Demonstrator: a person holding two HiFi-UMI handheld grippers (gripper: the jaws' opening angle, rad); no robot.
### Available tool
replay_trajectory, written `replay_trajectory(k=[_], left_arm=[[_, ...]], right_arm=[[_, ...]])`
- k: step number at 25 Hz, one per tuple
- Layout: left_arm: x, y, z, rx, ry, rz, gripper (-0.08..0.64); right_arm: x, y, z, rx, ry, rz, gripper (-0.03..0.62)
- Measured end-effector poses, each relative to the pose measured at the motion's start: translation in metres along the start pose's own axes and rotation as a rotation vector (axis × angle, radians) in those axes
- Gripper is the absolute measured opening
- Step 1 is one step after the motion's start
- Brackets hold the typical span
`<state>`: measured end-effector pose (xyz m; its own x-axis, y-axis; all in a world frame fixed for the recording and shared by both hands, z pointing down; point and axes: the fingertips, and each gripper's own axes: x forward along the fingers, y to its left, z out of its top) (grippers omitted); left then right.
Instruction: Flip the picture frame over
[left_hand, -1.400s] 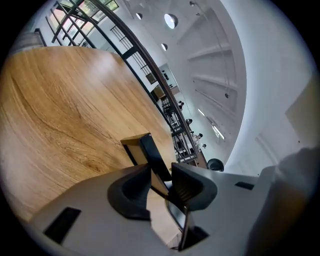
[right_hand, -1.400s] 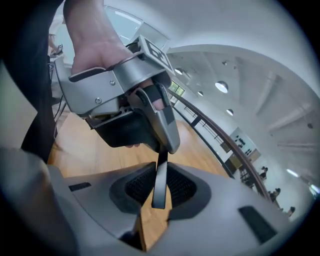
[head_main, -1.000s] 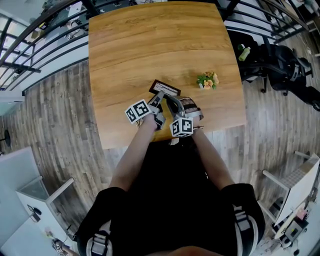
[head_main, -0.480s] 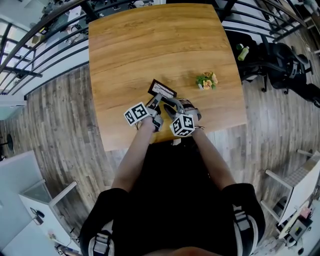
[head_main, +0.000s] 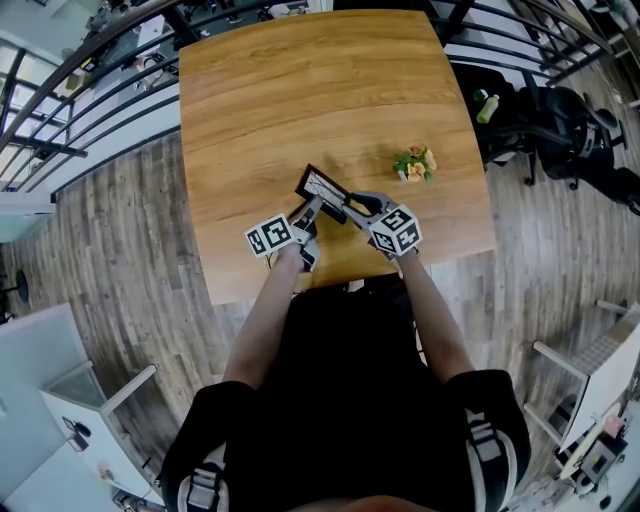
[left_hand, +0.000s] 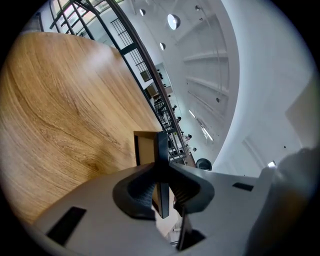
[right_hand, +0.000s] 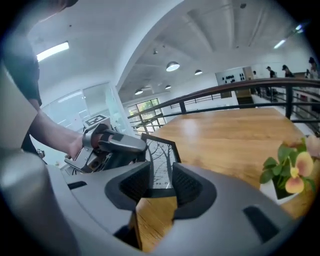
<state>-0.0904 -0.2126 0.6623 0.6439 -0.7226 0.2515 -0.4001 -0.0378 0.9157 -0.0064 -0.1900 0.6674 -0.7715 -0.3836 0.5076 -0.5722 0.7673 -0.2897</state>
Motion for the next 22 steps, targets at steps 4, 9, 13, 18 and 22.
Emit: replay_trajectory(k=[4, 9, 13, 18, 22], left_arm=[[-0.004, -0.004, -0.008, 0.014, 0.050, -0.041, 0.092], [-0.006, -0.021, -0.017, 0.018, 0.106, -0.138, 0.092], [-0.008, -0.032, -0.026, 0.056, 0.174, -0.192, 0.092], [-0.011, -0.036, -0.041, 0.164, 0.277, -0.238, 0.092], [-0.014, -0.045, -0.050, 0.180, 0.333, -0.273, 0.092]], right_arm=[[-0.002, -0.016, 0.000, 0.039, 0.004, -0.012, 0.158], [0.000, -0.023, -0.012, 0.100, 0.010, 0.006, 0.167], [-0.001, -0.030, -0.019, 0.172, -0.005, 0.013, 0.176], [-0.004, -0.031, -0.025, 0.211, -0.010, 0.037, 0.176], [-0.003, -0.027, -0.027, 0.258, -0.011, 0.095, 0.173]])
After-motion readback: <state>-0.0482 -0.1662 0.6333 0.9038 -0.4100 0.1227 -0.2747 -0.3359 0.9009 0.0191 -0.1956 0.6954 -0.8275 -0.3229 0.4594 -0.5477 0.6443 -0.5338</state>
